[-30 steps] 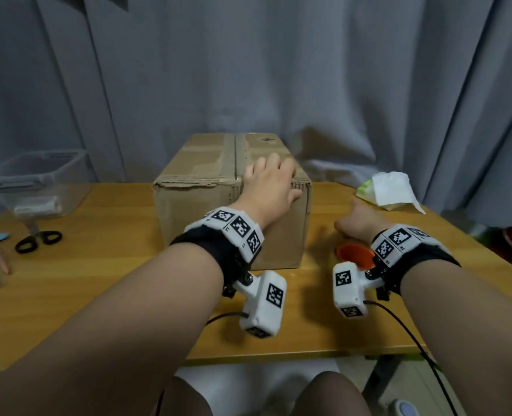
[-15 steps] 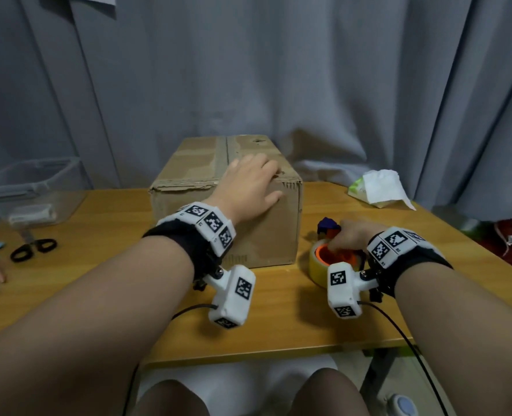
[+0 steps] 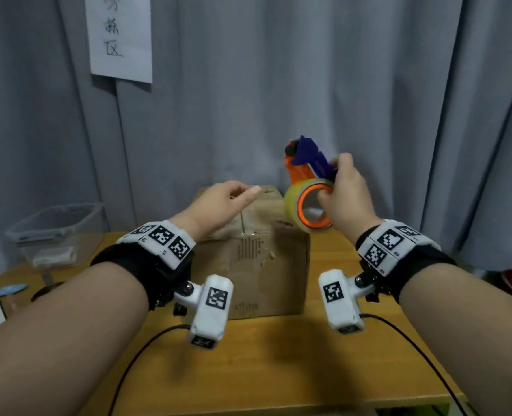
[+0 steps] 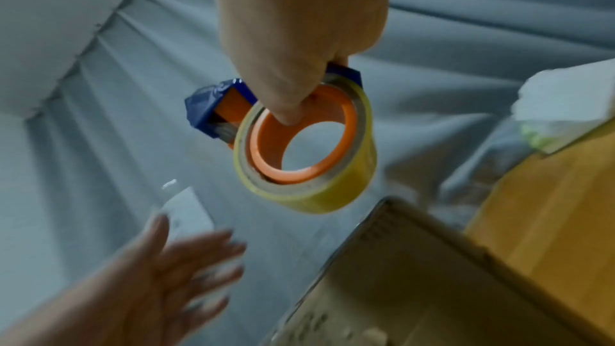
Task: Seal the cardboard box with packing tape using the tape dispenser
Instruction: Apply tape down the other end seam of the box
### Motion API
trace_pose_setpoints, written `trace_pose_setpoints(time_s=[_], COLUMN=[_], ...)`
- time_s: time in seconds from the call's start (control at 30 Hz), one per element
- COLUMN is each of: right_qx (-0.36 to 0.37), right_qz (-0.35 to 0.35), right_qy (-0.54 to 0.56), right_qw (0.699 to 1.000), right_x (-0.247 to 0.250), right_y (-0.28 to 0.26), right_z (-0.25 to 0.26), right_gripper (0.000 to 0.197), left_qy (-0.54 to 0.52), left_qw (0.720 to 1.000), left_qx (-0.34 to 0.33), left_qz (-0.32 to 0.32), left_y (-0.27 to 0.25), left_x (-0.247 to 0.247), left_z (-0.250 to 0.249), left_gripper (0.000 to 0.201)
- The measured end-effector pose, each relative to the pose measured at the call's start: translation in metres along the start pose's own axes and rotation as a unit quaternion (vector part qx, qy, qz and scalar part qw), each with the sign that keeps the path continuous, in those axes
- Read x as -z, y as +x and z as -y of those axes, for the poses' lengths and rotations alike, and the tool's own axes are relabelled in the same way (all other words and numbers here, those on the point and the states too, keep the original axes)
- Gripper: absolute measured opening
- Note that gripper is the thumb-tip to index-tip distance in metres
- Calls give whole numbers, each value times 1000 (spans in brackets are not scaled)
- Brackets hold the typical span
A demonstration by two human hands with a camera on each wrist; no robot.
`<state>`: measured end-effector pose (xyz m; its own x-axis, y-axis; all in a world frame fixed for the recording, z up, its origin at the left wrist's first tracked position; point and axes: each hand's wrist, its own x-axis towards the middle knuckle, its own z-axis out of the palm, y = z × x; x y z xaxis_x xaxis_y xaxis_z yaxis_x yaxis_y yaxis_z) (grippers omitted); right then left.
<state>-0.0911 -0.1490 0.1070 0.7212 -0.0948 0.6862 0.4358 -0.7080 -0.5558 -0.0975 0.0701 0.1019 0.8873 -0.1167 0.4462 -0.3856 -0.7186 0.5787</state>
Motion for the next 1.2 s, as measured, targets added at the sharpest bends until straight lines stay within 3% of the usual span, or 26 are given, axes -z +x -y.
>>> trace_pose_setpoints(time_s=[0.13, 0.2, 0.27, 0.37, 0.5, 0.6, 0.7, 0.9, 1.0, 1.07, 1.13, 1.2], right_qx=[38, 42, 45, 49, 104, 129, 141, 163, 187, 222, 270, 324], right_qz=[14, 48, 126, 199, 186, 164, 156, 169, 170, 171, 177, 175], right_qy=[63, 127, 181, 194, 147, 147, 145, 88, 20, -60, -148, -221], right_qw=[997, 990, 974, 959, 966, 967, 967, 968, 967, 958, 935, 903], right_x=[-21, -29, -33, -38, -45, -51, -56, -57, -56, -57, -59, -60], right_y=[-5, -5, -3, -2, 0, -1, -2, 2, 5, 7, 9, 10], right_z=[30, 34, 34, 38, 45, 49, 52, 55, 57, 60, 65, 74], right_gripper=[36, 42, 55, 62, 56, 51, 53, 55, 56, 67, 86, 91], left_qy=[-84, -101, -105, -91, -217, -370, -399, -404, -357, -317, -292, -274], left_qw=[995, 994, 992, 992, 976, 928, 913, 911, 928, 940, 944, 945], left_qx=[-23, -41, -66, -73, -26, 46, 76, 80, 103, 124, 147, 170], left_qz=[43, 25, 19, 45, 16, 13, 27, 21, -10, -23, -42, -57], left_y=[-4, -6, -11, -19, -25, -28, -28, -33, -30, -27, -23, -21], left_x=[7, 16, 27, 39, 45, 53, 60, 67, 73, 76, 79, 81], left_z=[-20, -19, -14, -2, 8, 0, 0, 5, 6, 9, 14, 21], left_gripper=[64, 60, 52, 44, 35, 59, 68, 16, 12, 13, 14, 14])
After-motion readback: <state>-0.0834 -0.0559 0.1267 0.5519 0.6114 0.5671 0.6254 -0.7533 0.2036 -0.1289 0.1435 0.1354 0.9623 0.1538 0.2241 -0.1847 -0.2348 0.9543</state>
